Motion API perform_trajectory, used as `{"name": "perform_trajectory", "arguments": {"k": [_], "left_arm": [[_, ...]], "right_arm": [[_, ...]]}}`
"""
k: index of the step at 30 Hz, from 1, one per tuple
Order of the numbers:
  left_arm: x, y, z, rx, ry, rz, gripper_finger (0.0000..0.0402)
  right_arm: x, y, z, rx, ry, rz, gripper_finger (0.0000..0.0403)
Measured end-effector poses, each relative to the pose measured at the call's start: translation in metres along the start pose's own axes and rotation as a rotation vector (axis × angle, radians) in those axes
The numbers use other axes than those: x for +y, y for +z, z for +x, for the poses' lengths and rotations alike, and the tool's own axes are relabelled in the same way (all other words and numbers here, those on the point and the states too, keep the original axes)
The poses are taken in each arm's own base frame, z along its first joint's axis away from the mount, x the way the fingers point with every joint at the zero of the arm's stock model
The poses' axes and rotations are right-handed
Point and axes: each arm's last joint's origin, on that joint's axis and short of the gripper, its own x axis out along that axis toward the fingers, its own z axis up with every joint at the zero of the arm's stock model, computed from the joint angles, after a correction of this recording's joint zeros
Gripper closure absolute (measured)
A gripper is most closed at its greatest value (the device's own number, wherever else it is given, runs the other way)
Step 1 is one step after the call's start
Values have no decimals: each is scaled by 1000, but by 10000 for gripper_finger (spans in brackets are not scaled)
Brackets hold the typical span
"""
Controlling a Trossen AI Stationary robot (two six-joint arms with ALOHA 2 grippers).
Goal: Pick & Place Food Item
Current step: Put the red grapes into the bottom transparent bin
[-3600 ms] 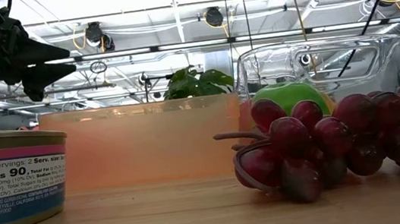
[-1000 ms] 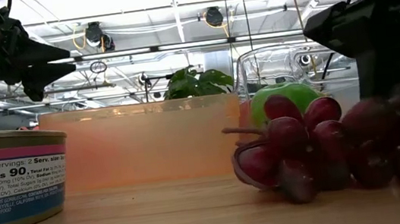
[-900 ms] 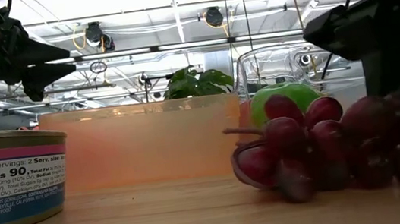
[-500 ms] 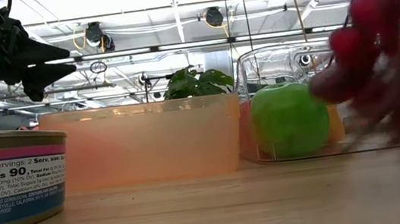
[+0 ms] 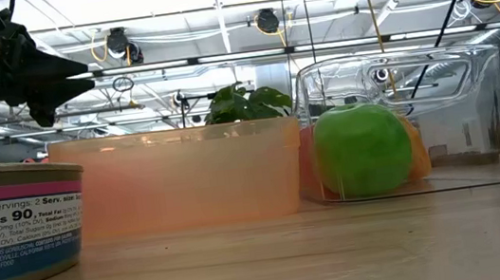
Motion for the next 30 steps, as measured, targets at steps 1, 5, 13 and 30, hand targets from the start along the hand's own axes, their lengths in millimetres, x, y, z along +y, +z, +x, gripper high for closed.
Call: {"name": "perform_trajectory", "arguments": {"k": [1, 5, 13, 30], "left_arm": [[0, 0, 0, 0, 0, 0, 233], [0, 0, 0, 0, 0, 0, 229], [0, 0, 0, 0, 0, 0, 209], [0, 0, 0, 0, 0, 0, 209]], "right_arm": [[-5, -1, -4, -11, -12, 3, 387], [-25, -16, -12, -18, -36, 44, 390], [-56, -65, -6, 33, 7, 160, 389], [-93, -90, 31, 123, 263, 338, 389]]}}
